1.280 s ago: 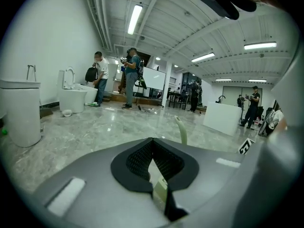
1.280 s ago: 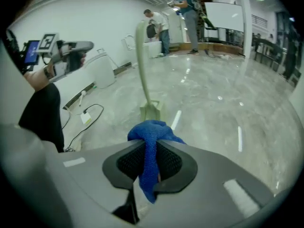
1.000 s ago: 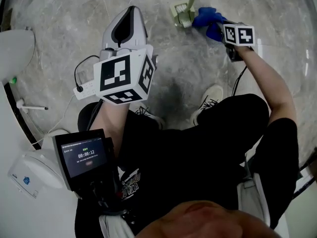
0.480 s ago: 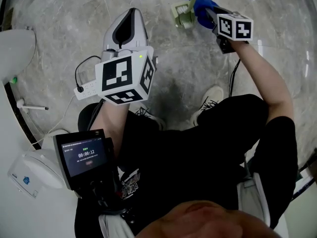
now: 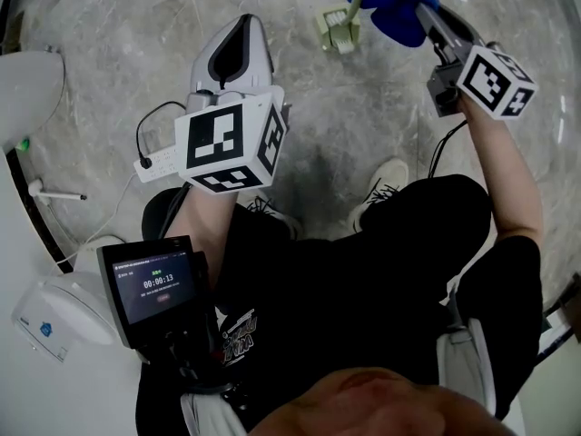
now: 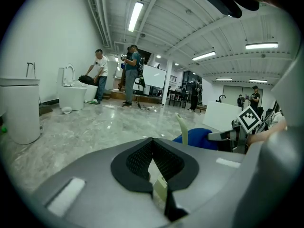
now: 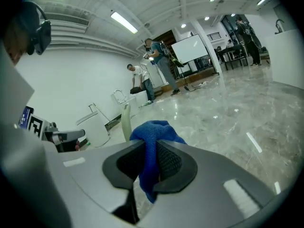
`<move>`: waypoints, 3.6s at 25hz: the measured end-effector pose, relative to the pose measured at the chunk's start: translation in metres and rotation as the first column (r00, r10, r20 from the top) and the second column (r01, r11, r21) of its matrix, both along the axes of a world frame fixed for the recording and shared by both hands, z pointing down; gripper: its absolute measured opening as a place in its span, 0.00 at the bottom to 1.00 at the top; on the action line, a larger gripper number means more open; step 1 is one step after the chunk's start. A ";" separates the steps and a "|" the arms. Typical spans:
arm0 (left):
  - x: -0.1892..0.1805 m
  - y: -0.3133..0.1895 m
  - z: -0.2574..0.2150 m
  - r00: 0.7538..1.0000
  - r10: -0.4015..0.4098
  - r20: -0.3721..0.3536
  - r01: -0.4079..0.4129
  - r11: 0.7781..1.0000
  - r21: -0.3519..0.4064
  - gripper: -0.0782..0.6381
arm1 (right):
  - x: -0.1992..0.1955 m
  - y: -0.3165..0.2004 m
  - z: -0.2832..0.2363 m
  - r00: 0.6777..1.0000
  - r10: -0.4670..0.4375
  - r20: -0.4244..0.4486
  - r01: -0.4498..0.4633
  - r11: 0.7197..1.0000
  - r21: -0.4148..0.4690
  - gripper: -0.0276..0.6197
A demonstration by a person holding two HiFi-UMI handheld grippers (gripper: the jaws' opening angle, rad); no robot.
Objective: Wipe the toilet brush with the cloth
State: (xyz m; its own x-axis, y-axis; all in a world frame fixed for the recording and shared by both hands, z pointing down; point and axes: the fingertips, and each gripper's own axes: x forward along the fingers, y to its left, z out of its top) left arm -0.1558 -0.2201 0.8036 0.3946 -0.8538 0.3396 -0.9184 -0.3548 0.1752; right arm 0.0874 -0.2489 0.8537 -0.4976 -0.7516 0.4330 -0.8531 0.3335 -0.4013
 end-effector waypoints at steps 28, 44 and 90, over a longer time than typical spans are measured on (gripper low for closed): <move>0.004 -0.004 0.009 1.000 0.010 0.027 -0.010 1.000 -0.004 0.11 | -0.070 0.065 0.078 0.878 -0.446 -0.176 0.401 0.884 -0.239 0.13; 0.003 -0.005 0.006 1.000 0.006 0.013 -0.006 1.000 0.004 0.11 | -0.073 0.019 -0.098 0.929 -0.331 -0.168 0.356 0.922 0.154 0.13; 0.011 -0.005 0.010 0.999 0.033 0.017 -0.032 0.999 -0.013 0.11 | -0.051 -0.040 0.014 0.951 -0.260 -0.168 0.267 0.963 0.023 0.13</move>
State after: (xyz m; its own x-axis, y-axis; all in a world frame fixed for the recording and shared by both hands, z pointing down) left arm -0.1443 -0.2248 0.8135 0.4161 -0.8363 0.3570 -0.9093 -0.3825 0.1638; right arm 0.0363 -0.2886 0.8681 -0.6067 -0.6235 0.4931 -0.7845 0.5697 -0.2448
